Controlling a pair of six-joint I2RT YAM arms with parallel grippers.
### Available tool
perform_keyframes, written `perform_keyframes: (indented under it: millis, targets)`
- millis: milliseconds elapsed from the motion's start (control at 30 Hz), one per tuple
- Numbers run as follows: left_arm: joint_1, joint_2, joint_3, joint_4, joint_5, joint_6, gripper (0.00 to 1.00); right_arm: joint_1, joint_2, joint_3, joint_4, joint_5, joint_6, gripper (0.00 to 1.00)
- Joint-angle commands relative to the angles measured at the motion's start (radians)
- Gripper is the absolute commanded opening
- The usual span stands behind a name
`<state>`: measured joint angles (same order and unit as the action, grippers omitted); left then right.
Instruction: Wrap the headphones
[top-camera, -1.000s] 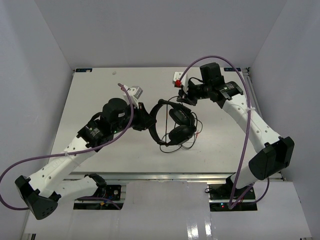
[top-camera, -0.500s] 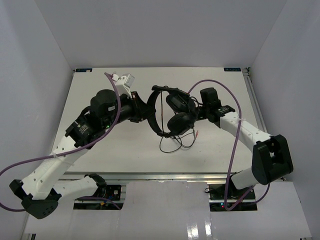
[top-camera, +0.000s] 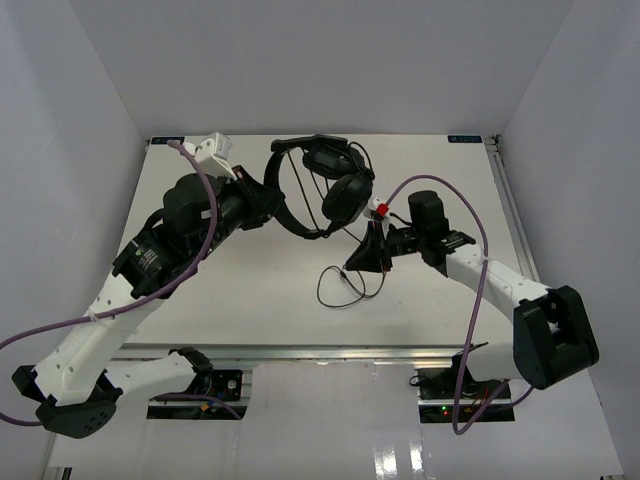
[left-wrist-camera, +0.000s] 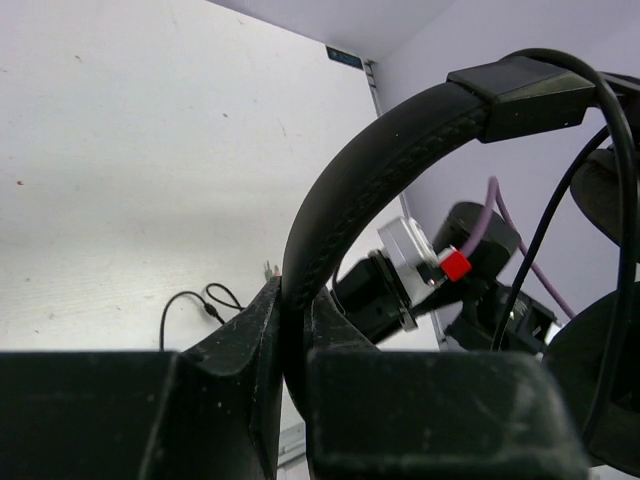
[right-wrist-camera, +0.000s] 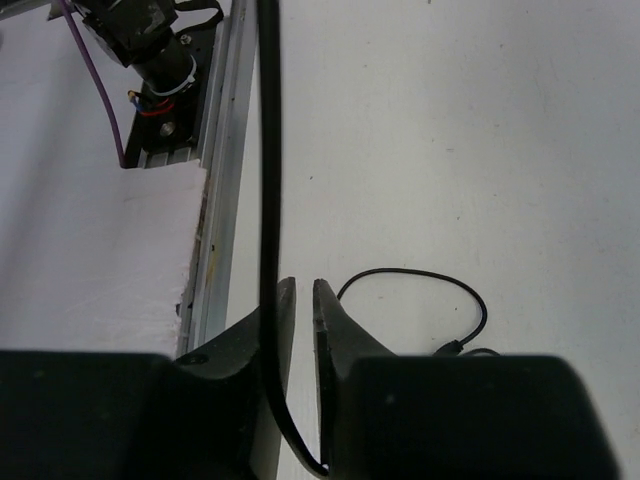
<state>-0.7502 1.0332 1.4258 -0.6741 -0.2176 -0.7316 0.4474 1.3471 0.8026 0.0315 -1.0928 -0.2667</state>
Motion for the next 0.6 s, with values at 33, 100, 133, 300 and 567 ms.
perform_keyframes:
  millis: [33, 100, 133, 300, 567]
  targets:
    - [-0.005, -0.004, 0.064, 0.059, -0.233, -0.075, 0.0, 0.024, -0.055, -0.002, -0.01, -0.041, -0.037, 0.15]
    - [-0.005, 0.013, 0.075, 0.091, -0.277, -0.071, 0.0, 0.035, -0.071, 0.016, -0.07, -0.029, -0.083, 0.11]
    - [-0.005, 0.022, 0.081, 0.103, -0.301, -0.068, 0.0, 0.04, -0.079, 0.027, -0.11, -0.019, -0.108, 0.1]
    - [-0.003, 0.083, 0.119, 0.129, -0.451, -0.034, 0.0, 0.061, -0.125, 0.099, -0.293, 0.075, -0.256, 0.08]
    - [0.041, 0.156, 0.111, 0.147, -0.56, 0.057, 0.0, 0.076, -0.137, 0.351, -0.765, 0.276, -0.668, 0.08]
